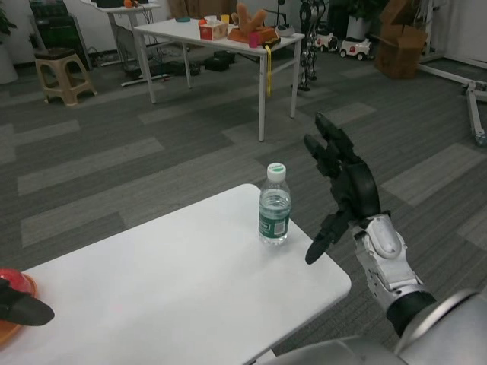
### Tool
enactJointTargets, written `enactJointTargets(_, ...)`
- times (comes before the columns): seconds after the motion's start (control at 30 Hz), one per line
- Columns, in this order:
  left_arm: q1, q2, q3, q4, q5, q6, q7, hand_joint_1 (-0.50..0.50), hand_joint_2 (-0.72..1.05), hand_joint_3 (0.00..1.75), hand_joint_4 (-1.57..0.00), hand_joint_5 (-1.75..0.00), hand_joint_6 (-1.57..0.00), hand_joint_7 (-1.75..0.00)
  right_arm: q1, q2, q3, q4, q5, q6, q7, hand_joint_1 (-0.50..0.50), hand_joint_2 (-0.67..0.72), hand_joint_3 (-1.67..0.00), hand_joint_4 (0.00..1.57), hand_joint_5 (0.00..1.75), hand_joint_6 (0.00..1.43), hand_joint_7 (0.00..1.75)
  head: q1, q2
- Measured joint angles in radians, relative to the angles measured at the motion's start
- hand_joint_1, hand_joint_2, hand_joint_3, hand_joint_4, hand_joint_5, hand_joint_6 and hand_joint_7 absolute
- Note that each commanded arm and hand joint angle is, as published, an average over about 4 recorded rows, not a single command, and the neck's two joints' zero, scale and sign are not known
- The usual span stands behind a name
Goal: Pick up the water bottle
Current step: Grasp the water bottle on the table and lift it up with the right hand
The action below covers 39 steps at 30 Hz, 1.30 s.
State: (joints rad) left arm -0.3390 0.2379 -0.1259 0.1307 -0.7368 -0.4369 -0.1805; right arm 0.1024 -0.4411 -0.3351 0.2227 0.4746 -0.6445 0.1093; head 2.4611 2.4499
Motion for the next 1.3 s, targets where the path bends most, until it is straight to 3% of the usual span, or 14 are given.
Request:
enactJointTargets(0.67,0.002,0.001,-0.001,-0.005,0.001,0.002,0.003,-0.43,-0.55,0.04,0.00,-0.10,0.00,0.00,-0.238,0.013,0.069,0.356,0.000,0.000,0.111,-0.50,0.66,0.00,0.00,0.00,0.00,0.07,0.012,-0.017)
enactJointTargets(1.3,0.003,0.001,-0.001,-0.010,0.001,0.002,0.007,-0.43,-0.55,0.09,0.00,-0.10,0.00,0.00,-0.356,0.001,0.184,0.579,0.000,-0.001,0.128,-0.50,0.66,0.00,0.00,0.00,0.00,0.07,0.017,-0.024)
